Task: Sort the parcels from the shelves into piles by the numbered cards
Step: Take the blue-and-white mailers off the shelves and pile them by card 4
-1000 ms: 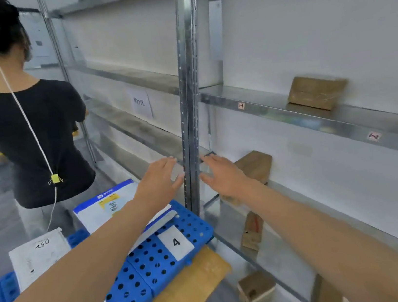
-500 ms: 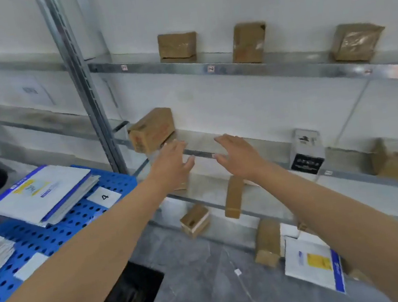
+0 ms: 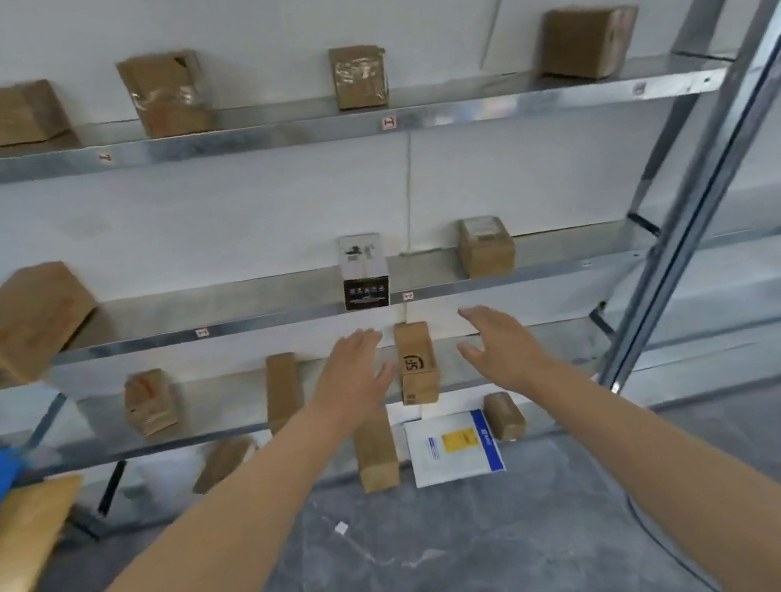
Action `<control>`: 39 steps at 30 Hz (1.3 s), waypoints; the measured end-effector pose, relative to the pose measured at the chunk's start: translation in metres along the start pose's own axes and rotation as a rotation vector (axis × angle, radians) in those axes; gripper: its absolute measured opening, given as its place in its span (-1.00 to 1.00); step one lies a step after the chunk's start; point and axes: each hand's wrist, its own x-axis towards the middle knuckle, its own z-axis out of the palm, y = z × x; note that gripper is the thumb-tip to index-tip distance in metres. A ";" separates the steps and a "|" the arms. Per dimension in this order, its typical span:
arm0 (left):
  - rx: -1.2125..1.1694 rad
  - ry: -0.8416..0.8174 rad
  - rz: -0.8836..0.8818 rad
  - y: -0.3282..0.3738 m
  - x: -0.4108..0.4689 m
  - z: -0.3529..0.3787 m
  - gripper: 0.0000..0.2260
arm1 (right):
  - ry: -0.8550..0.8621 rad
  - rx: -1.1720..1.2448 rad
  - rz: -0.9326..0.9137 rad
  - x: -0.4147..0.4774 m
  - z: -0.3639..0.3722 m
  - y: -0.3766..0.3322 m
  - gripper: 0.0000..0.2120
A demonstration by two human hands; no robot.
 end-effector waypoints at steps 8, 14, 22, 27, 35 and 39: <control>-0.033 -0.193 0.070 0.017 0.060 0.101 -0.74 | -0.110 0.024 0.208 -0.001 0.020 0.091 -0.52; -0.027 -0.323 0.031 0.017 0.113 0.167 -0.60 | -0.291 -0.089 0.249 0.046 0.035 0.137 -0.64; -0.068 -0.408 -0.034 -0.007 0.192 0.227 -0.58 | -0.311 -0.028 0.308 0.136 0.086 0.179 -0.57; -0.024 -0.493 0.008 -0.028 0.225 0.275 -0.56 | -0.395 -0.012 0.382 0.176 0.134 0.219 -0.51; 0.052 -0.633 0.049 -0.058 0.263 0.385 -0.54 | -0.443 -0.009 0.380 0.214 0.226 0.304 -0.52; 0.028 -0.675 0.004 -0.080 0.263 0.453 -0.52 | -0.517 0.010 0.400 0.224 0.288 0.342 -0.52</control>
